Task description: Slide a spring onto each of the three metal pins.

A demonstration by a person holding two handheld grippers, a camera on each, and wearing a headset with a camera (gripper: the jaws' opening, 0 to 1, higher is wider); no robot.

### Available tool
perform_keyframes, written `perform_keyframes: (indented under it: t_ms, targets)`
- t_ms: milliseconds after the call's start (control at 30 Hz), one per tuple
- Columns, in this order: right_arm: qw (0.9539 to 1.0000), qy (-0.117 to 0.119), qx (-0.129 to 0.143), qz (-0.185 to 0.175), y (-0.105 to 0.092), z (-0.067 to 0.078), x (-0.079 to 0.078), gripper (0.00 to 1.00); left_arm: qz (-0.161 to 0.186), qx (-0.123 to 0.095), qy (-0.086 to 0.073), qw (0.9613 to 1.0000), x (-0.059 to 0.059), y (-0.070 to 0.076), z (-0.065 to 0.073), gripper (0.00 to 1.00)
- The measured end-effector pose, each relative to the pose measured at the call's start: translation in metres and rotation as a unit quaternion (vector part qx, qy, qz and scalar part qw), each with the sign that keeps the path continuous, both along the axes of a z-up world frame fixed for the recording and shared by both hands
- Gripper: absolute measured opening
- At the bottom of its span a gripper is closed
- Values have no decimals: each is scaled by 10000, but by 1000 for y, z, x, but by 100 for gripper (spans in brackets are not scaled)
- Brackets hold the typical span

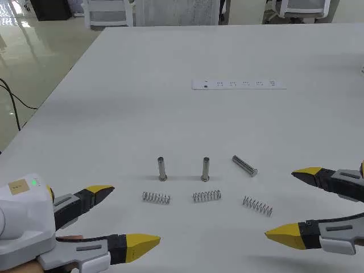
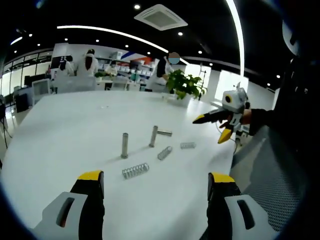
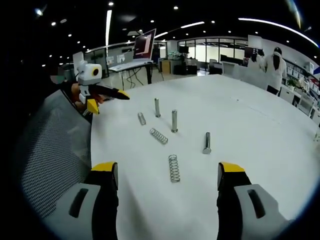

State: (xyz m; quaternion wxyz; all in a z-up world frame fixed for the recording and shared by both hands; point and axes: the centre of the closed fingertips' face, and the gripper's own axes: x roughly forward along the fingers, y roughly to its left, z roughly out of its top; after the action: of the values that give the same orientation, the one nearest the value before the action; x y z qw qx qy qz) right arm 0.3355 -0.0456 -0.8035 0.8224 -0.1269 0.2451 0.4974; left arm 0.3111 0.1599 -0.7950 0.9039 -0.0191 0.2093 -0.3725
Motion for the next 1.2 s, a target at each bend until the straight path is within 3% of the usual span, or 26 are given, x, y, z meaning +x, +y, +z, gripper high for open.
perform_keyframes:
  t_ms: [1200]
  targets:
    - [10000, 25, -52, 50, 1, 0, -3, 81, -80, 47, 16, 10000, -1, 0, -2, 81]
